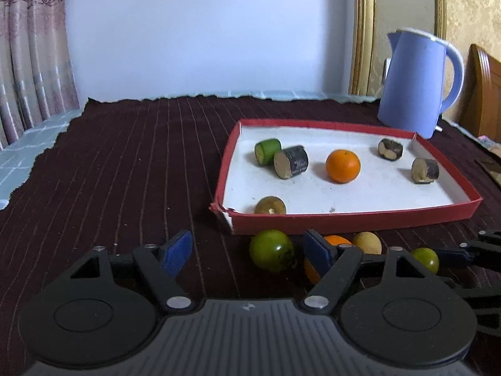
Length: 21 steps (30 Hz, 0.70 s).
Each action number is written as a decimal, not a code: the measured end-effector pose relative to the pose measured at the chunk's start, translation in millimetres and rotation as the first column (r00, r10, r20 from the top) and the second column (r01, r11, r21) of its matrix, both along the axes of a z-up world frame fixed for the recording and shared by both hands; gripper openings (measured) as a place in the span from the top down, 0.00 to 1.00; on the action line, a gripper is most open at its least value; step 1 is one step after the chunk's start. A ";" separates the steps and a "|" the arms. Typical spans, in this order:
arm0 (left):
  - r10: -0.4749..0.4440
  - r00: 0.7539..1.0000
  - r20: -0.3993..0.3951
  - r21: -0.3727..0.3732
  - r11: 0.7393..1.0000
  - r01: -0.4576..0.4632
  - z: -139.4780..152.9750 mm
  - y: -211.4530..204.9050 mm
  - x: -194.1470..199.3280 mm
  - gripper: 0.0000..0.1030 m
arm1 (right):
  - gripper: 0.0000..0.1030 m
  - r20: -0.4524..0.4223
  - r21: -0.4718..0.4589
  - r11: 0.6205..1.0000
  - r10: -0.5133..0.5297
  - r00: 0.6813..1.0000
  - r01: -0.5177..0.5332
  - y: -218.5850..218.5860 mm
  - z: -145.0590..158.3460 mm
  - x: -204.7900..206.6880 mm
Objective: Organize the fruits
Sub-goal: 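Close the right tool on a green tomato while the left tool grasps another green tomato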
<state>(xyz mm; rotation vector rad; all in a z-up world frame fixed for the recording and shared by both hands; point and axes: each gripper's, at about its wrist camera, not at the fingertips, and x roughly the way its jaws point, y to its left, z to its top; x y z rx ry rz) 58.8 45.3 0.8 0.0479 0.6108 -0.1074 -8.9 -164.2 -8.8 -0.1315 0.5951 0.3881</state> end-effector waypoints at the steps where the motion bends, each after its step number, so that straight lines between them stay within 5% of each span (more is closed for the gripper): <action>1: 0.018 1.000 -0.006 0.011 1.000 -0.018 -1.4 -1.3 2.6 0.24 | 0.70 -0.001 0.001 1.000 0.000 1.000 0.000 -0.4 -0.3 0.1; 5: 0.045 0.998 -0.045 -0.014 0.999 -0.046 -2.6 6.4 5.9 0.23 | 0.70 -0.004 0.015 1.000 -0.002 1.000 0.002 -2.0 -0.4 0.5; 11: 0.112 0.993 0.027 0.054 0.992 -0.114 5.9 30.5 -13.7 0.20 | 0.70 -0.004 0.022 1.000 -0.004 1.000 0.004 -3.2 -0.6 0.2; 21: -0.005 0.999 -0.032 0.105 0.994 0.009 -11.4 5.5 5.0 0.20 | 0.70 -0.007 0.029 1.000 -0.012 1.000 0.012 -3.9 -0.4 0.4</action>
